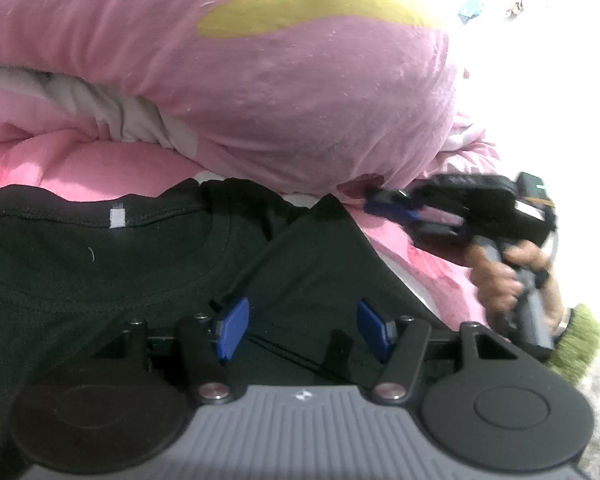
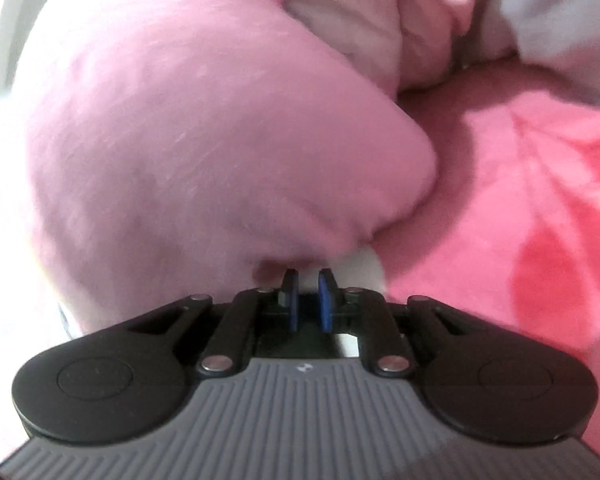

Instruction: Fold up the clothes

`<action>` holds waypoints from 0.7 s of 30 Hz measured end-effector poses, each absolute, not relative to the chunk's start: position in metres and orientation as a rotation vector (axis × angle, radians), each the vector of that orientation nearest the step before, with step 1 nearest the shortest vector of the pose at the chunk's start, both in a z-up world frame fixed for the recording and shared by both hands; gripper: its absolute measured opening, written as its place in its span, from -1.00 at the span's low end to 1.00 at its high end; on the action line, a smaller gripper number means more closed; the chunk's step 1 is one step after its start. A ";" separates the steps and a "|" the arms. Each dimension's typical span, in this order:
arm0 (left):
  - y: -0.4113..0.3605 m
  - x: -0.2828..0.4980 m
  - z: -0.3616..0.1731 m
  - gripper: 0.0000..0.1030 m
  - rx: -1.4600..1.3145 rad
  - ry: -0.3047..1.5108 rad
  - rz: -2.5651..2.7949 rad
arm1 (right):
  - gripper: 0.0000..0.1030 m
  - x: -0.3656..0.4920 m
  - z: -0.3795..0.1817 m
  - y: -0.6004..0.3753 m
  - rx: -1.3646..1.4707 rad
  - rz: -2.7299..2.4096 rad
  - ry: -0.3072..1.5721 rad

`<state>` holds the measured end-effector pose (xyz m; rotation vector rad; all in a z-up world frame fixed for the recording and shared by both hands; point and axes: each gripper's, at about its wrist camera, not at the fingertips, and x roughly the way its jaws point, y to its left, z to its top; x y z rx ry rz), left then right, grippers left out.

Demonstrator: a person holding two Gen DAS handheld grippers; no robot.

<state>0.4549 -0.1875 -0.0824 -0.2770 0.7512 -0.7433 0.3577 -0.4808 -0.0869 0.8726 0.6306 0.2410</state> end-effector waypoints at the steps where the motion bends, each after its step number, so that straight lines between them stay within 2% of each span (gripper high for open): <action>1: -0.187 0.455 -0.082 0.19 -0.279 0.752 -0.743 | -0.78 0.348 -0.080 -0.478 0.822 0.243 0.643; 6: -0.187 0.456 -0.082 0.19 -0.278 0.752 -0.741 | -0.78 0.300 -0.056 -0.442 0.490 0.298 0.727; 10: -0.186 0.457 -0.081 0.19 -0.289 0.754 -0.744 | -0.76 0.274 -0.079 -0.419 0.210 0.203 0.902; 15: -0.183 0.460 -0.080 0.24 -0.312 0.762 -0.752 | -0.64 0.229 -0.066 -0.445 0.198 -0.066 0.907; 17: -0.182 0.460 -0.077 0.27 -0.315 0.760 -0.745 | -0.64 0.201 -0.056 -0.460 0.278 -0.137 0.907; 21: -0.177 0.457 -0.055 0.34 -0.332 0.743 -0.705 | -0.64 0.112 -0.007 -0.477 0.389 -0.223 0.832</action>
